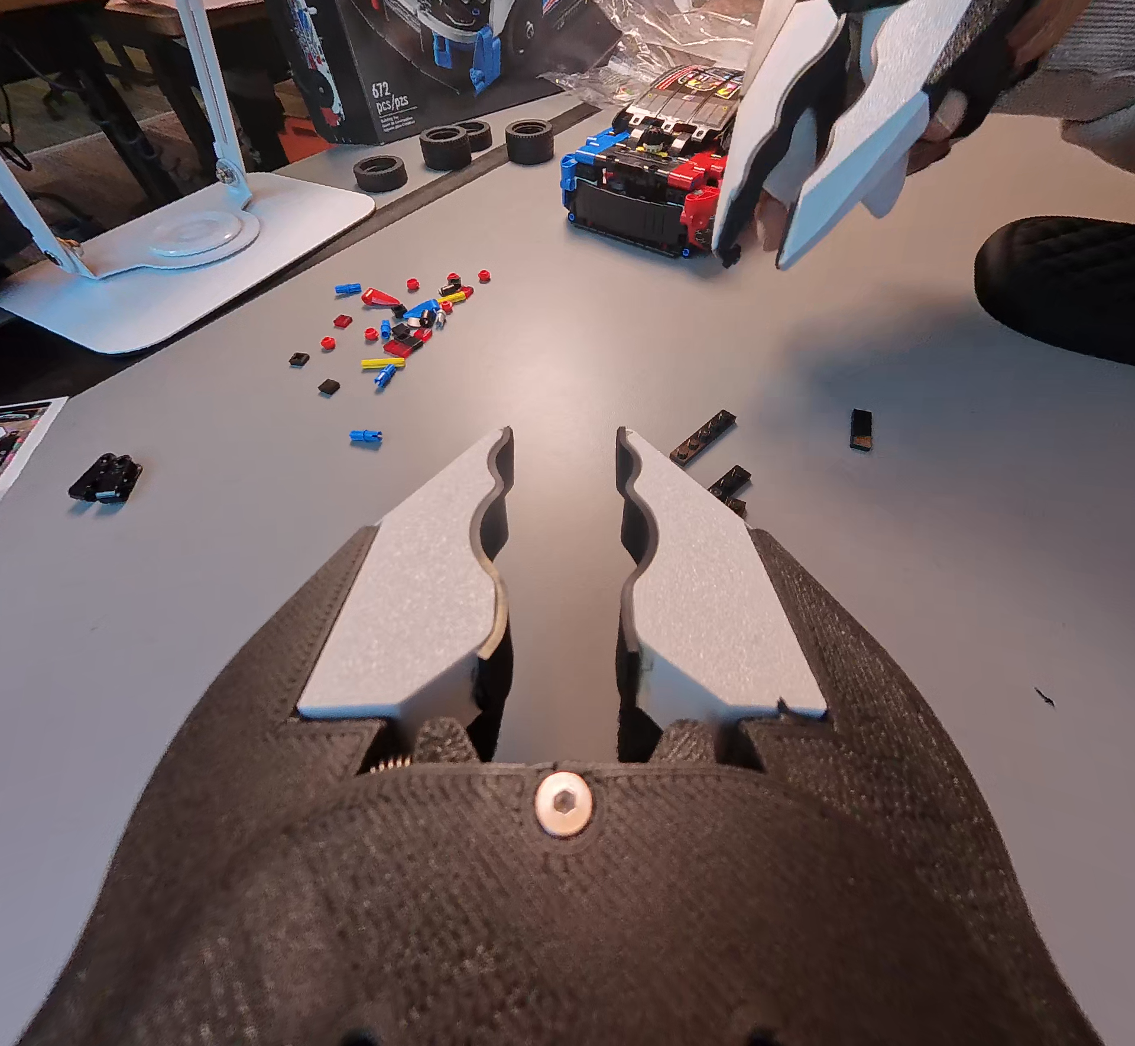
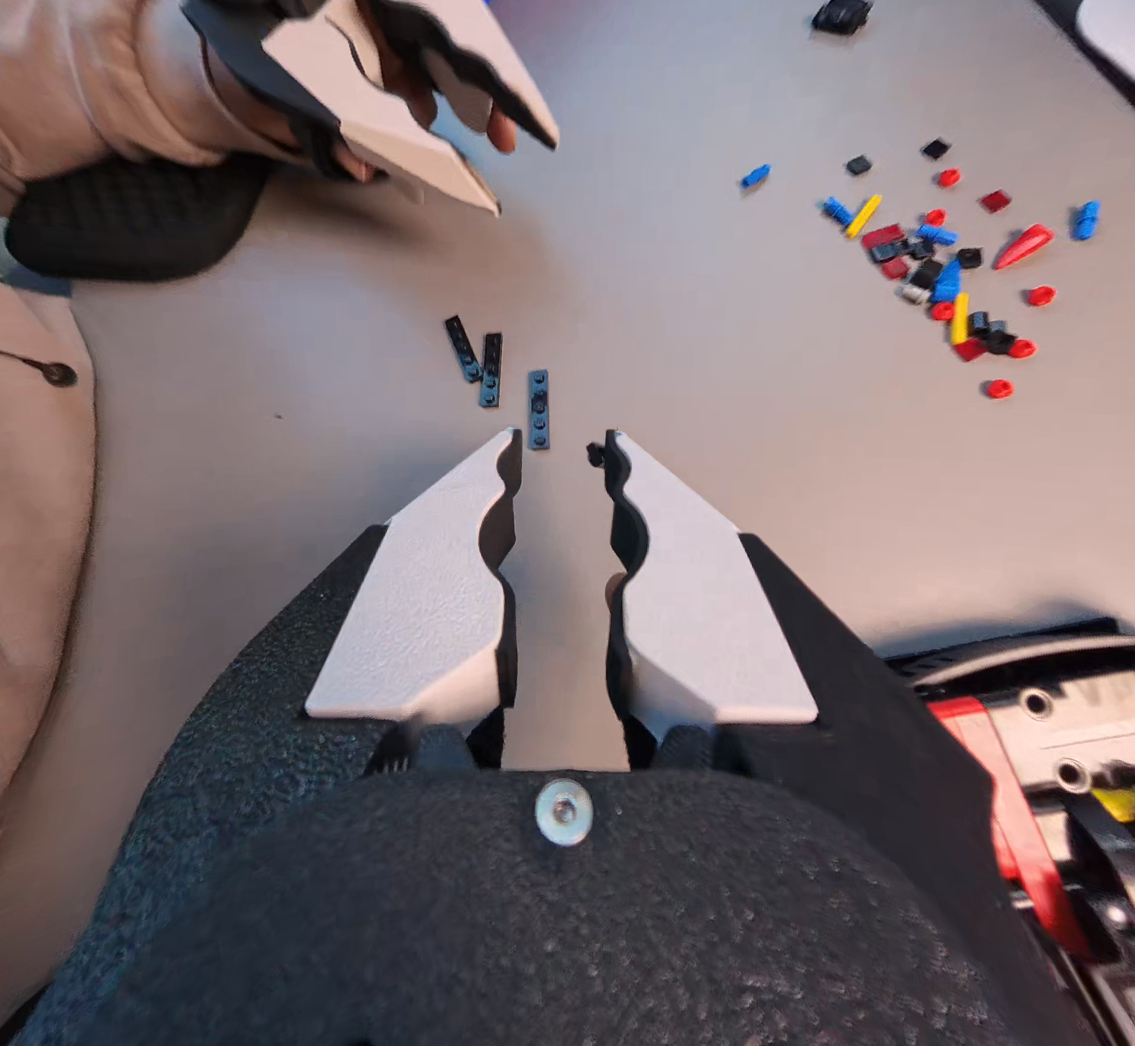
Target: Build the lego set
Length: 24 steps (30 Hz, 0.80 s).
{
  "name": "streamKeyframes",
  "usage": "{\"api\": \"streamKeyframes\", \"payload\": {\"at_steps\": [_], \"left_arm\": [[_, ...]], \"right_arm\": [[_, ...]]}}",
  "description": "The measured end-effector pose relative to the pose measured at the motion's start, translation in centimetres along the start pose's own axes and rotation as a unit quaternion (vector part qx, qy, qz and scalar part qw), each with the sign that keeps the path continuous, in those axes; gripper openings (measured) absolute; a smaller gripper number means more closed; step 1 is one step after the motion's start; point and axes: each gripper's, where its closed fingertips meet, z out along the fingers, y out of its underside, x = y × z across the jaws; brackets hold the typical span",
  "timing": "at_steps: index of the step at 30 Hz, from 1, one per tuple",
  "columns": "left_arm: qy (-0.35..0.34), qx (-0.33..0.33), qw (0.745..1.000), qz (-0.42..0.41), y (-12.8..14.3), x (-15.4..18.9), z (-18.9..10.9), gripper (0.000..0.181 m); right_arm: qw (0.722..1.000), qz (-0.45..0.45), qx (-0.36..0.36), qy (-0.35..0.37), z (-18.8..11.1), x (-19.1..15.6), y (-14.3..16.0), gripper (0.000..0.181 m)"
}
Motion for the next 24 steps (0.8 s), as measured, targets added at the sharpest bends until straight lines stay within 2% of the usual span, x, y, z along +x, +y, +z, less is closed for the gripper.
{"api": "streamKeyframes", "payload": {"at_steps": [3, 7, 11, 16, 24], "left_arm": [[0.000, -0.001, 1.000, -0.003, 0.0, 0.0, 0.0, 0.031], [0.002, -0.001, 1.000, -0.008, 0.0, -0.1, 0.0, 0.031], [0.003, -0.002, 1.000, -0.012, 0.1, -0.1, 0.0, 0.031], [0.003, -0.003, 1.000, -0.012, 0.1, -0.2, 0.1, 0.031], [0.004, 0.000, 1.000, -0.013, 0.0, -0.2, 0.0, 0.031]], "right_arm": [[0.999, 0.022, 0.024, -0.009, -0.7, 0.4, -0.8, 0.024], [1.000, 0.002, -0.009, -0.023, -0.2, -0.2, 0.7, 0.024], [0.999, -0.029, -0.041, 0.016, 0.9, 0.6, 2.0, 0.021], [0.990, -0.041, -0.054, 0.127, 1.7, 5.1, 0.4, 0.011], [0.966, -0.068, -0.110, 0.222, 3.3, 14.0, -1.6, 0.005]]}}
